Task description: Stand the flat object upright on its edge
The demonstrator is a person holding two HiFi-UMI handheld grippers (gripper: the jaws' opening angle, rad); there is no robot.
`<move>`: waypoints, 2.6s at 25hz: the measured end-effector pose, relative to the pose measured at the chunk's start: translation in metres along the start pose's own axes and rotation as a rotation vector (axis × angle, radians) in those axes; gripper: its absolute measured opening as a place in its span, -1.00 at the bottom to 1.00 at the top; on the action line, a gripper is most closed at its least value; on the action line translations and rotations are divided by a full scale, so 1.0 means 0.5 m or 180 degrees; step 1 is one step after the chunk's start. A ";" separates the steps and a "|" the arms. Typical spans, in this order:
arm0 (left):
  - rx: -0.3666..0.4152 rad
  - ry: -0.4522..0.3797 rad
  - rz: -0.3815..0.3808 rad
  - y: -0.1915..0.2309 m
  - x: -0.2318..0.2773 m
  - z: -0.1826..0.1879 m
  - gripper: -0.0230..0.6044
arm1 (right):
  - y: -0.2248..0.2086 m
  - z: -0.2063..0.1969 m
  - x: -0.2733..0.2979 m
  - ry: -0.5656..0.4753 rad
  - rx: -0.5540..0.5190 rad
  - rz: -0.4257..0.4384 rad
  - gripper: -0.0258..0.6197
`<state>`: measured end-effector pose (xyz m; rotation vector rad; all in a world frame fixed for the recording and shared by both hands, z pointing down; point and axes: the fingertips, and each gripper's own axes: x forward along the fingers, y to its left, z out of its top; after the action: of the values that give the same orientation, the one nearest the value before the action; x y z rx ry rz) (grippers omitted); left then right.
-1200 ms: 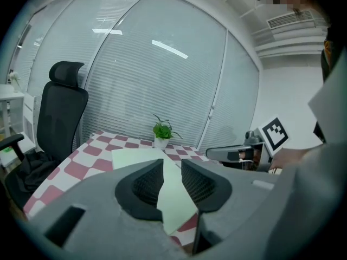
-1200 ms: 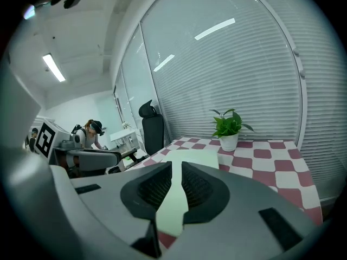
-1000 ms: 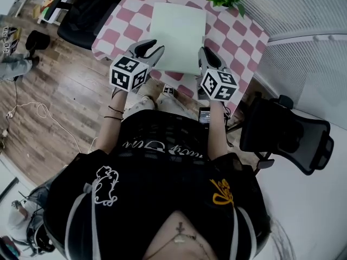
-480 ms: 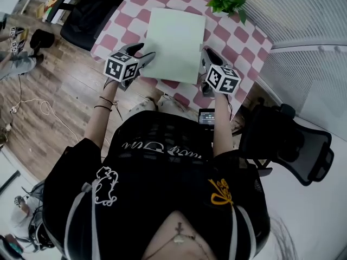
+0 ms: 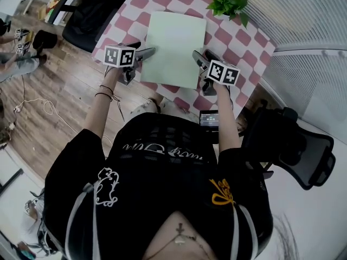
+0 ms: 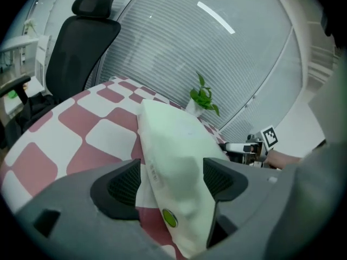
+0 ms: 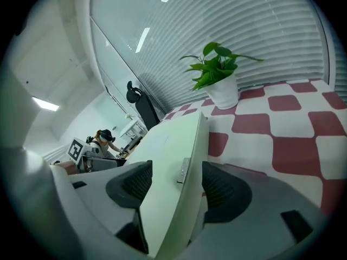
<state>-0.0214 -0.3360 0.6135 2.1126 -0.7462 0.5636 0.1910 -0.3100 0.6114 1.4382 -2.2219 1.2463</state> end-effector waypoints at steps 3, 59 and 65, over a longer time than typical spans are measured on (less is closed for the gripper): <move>-0.0272 0.0057 -0.0171 0.005 0.015 -0.012 0.24 | -0.004 -0.008 0.013 0.0054 0.0238 0.0091 -0.13; 0.2048 -0.0684 0.1019 -0.090 -0.079 0.151 0.26 | 0.162 0.160 -0.082 -0.0952 -0.1995 -0.0706 -0.17; 0.2099 -0.0527 0.1093 -0.064 -0.064 0.125 0.19 | 0.148 0.137 -0.064 -0.0803 -0.2060 -0.0833 -0.18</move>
<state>-0.0146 -0.3606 0.5407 2.6741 -1.1470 0.9242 0.1627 -0.3281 0.5109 1.5799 -2.1851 0.2271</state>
